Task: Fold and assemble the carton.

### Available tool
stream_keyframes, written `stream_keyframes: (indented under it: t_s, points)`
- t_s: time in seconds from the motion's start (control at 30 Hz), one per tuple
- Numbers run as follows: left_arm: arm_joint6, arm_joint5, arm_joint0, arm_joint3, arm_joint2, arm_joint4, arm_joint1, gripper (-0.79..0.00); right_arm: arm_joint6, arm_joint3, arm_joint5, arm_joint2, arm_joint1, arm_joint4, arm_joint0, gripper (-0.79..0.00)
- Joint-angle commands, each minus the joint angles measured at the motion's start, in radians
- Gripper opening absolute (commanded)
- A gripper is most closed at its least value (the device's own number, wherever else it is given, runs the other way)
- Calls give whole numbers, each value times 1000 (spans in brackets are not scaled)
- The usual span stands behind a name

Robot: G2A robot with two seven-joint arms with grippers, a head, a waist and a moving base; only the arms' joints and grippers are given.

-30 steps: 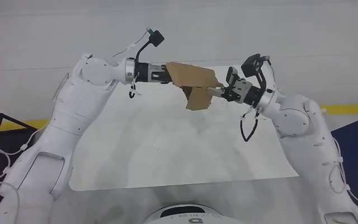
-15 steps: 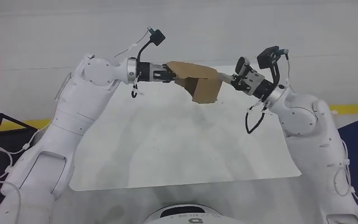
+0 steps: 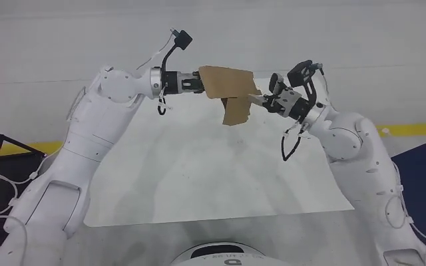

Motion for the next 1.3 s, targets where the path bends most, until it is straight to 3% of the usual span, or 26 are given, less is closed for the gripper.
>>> stream_keyframes:
  t_s: [0.0,0.27,0.3,0.37,0.43,0.73,0.83,0.97,1.27]
  points:
    - [20,-12,10,18,-29,-35,4,-785,-22,27,-10,61,4,76,-16,-92]
    - [-20,-62,70,23,-118,-203,21,-785,-52,79,-145,273,21,363,-137,-123]
    - [-26,-55,70,33,-123,-198,23,-785,-52,81,-154,292,22,388,-151,-108]
    - [-16,-36,62,47,-128,-162,25,-785,-45,81,-174,320,24,447,-176,0]
    - [-16,-36,62,47,-128,-162,25,-785,-43,83,-190,330,23,518,-190,0]
    - [2,-29,81,38,-121,-172,23,-785,-42,86,-185,330,23,509,-192,0]
    - [-18,-76,145,26,-86,-297,8,-785,-65,101,-148,304,21,393,-212,0]
    - [-90,-151,173,-7,-23,-428,-18,-785,-118,109,-136,285,16,322,-220,0]
    - [-74,-167,170,-61,45,-421,-32,-785,-134,96,-128,262,12,301,-187,0]
